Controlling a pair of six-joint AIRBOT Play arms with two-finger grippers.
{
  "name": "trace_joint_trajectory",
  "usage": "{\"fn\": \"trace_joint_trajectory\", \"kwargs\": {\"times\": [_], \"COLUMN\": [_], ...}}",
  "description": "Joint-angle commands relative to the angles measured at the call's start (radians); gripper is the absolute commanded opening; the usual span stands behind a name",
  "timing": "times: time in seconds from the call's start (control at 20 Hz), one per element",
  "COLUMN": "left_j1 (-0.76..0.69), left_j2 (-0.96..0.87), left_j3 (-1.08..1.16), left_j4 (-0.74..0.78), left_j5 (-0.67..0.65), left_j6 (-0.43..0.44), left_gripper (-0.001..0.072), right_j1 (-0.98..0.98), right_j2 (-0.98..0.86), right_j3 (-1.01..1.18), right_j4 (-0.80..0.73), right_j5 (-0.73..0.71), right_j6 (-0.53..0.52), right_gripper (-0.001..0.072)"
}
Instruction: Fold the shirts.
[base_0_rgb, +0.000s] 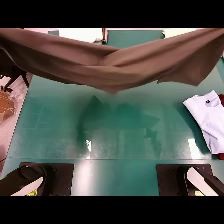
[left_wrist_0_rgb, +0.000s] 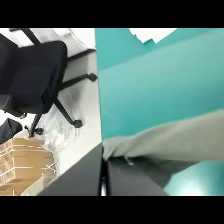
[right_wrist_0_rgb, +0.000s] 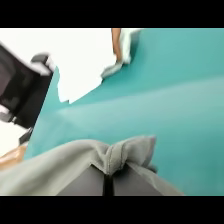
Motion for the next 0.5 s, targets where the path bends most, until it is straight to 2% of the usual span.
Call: {"fn": "trace_joint_trajectory", "kwargs": {"times": [0.0,0.2,0.45], "left_j1": [0.002,0.002,0.002], "left_j2": [0.000,0.000,-0.007], "left_j3": [0.071,0.072,0.000], "left_j4": [0.013,-0.048,-0.192], "left_j5": [-0.043,-0.080,-0.101], "left_j6": [0.008,0.083,0.142], "left_gripper": [0.0020,0.0020,0.0021], "right_j1": [-0.060,-0.087,-0.087], "right_j2": [0.048,0.101,0.216], "right_j3": [0.068,0.053,-0.178], "right_j4": [-0.001,-0.002,-0.011], "right_j5": [0.009,0.037,0.046], "right_j6": [-0.001,0.000,0.002], "right_gripper": [0.0024,0.0023,0.0024]}}
